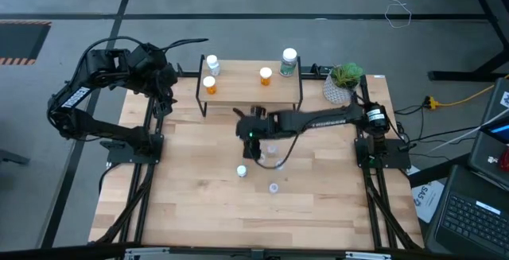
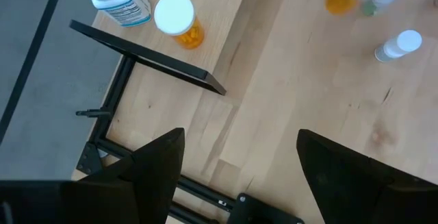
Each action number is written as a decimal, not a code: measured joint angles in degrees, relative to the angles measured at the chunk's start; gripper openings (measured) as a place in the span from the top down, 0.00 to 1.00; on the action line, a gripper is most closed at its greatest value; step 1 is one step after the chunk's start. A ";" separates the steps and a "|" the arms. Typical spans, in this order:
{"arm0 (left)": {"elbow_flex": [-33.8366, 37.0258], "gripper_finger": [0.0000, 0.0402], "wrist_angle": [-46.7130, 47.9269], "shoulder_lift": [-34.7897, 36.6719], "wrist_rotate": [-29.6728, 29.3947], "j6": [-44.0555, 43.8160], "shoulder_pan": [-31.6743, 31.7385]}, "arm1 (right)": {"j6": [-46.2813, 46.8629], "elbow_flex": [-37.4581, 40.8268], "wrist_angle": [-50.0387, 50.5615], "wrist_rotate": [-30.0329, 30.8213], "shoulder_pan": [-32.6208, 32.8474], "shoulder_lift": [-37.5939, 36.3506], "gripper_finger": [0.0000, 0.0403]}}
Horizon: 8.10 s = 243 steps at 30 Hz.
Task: Pick and place medicine bottles onto shelf by color
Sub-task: Put the orange medicine bottle on the shelf, then put the transparent medicine bottle on the shelf
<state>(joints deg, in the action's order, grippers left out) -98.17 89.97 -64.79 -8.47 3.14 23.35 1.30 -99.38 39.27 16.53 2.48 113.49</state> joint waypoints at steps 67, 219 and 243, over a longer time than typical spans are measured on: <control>0.02 0.31 -0.96 -0.02 0.02 0.48 -0.02 | -13.70 -12.69 1.28 -20.21 -31.08 2.36 0.48; 0.00 0.31 -12.78 -1.23 9.55 -2.18 -10.99 | 18.02 44.16 -29.43 -16.32 17.46 -32.17 0.34; 0.02 0.31 -16.82 -17.20 7.50 6.66 -19.17 | 24.30 44.05 -18.45 4.78 18.92 -19.40 0.34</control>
<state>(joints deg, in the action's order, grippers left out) -98.15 73.15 -81.99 -0.97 9.79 4.19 25.60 -55.33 20.82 21.31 21.40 94.09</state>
